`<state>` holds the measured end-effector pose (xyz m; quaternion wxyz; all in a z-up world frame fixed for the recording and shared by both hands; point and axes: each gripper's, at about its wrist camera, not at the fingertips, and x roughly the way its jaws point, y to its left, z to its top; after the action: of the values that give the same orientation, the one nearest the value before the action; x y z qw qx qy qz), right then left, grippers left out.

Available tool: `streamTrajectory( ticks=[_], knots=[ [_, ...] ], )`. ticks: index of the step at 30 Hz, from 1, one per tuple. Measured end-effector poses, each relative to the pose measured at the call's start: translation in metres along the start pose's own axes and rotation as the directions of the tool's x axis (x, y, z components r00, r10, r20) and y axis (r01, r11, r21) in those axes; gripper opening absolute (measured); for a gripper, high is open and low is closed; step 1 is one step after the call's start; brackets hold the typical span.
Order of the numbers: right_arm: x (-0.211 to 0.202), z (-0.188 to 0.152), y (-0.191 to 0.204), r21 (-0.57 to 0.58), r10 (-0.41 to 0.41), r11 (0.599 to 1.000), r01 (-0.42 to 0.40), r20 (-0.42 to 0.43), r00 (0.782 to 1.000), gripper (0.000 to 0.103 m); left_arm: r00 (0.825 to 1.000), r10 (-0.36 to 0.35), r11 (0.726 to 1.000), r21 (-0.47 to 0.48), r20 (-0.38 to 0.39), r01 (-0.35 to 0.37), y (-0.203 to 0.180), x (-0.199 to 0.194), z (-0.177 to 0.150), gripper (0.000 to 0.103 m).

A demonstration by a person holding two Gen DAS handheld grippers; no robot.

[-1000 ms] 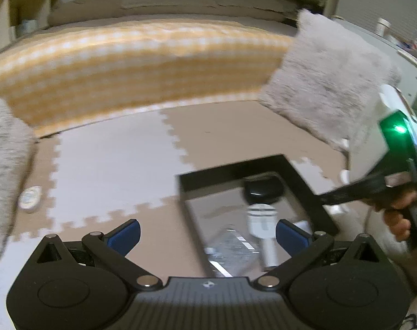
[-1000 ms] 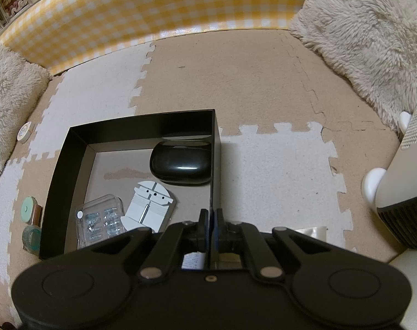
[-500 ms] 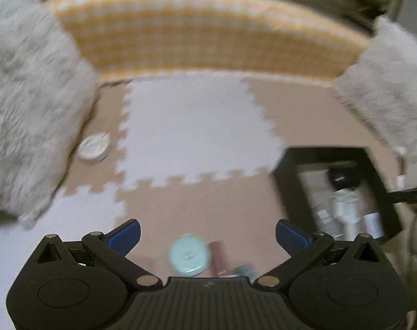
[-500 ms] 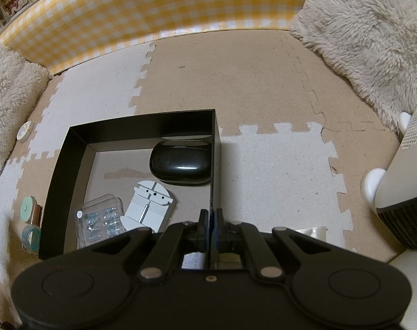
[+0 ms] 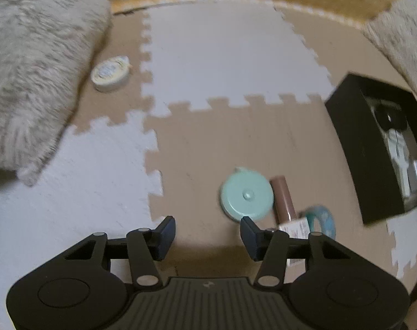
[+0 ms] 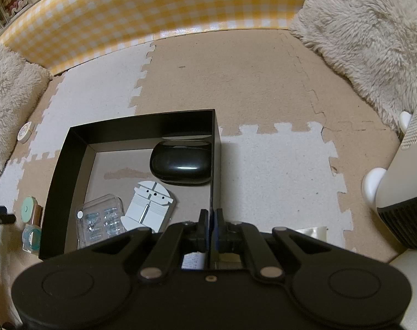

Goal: Organize rigid objects
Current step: 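Move the left gripper to the mint-green tape measure and grasp it, then carry the mint-green tape measure into the black box and release it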

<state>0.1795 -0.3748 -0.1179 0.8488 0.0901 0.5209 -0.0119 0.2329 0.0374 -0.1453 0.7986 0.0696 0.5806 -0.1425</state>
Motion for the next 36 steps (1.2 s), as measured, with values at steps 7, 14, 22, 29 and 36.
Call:
streamTrajectory(
  ticks=[7, 14, 22, 29, 36],
  knots=[
    [0.0, 0.0, 0.0, 0.0, 0.0, 1.0, 0.0, 0.0, 1.0, 0.004, 1.0, 0.019, 0.995, 0.102, 0.012, -0.02, -0.019, 0.015, -0.006, 0.054],
    [0.0, 0.0, 0.0, 0.0, 0.0, 1.0, 0.0, 0.0, 1.0, 0.004, 0.997, -0.037, 0.993, 0.116, 0.063, 0.029, -0.028, 0.02, 0.0, 0.054],
    [0.001, -0.001, 0.001, -0.007, -0.005, 1.0, 0.005, -0.005, 1.0, 0.004, 0.988, -0.062, 0.987, 0.159, 0.14, 0.039, -0.036, 0.026, 0.006, 0.054],
    [0.001, -0.001, 0.001, -0.007, -0.004, 1.0, 0.004, -0.005, 1.0, 0.004, 0.99, -0.047, 0.986, 0.168, 0.133, 0.025, -0.039, 0.027, 0.008, 0.05],
    [0.001, -0.001, 0.001, -0.006, -0.004, 1.0, 0.004, -0.005, 1.0, 0.004, 0.989, -0.04, 0.992, 0.125, 0.145, 0.022, -0.035, 0.021, 0.011, 0.05]
  ],
)
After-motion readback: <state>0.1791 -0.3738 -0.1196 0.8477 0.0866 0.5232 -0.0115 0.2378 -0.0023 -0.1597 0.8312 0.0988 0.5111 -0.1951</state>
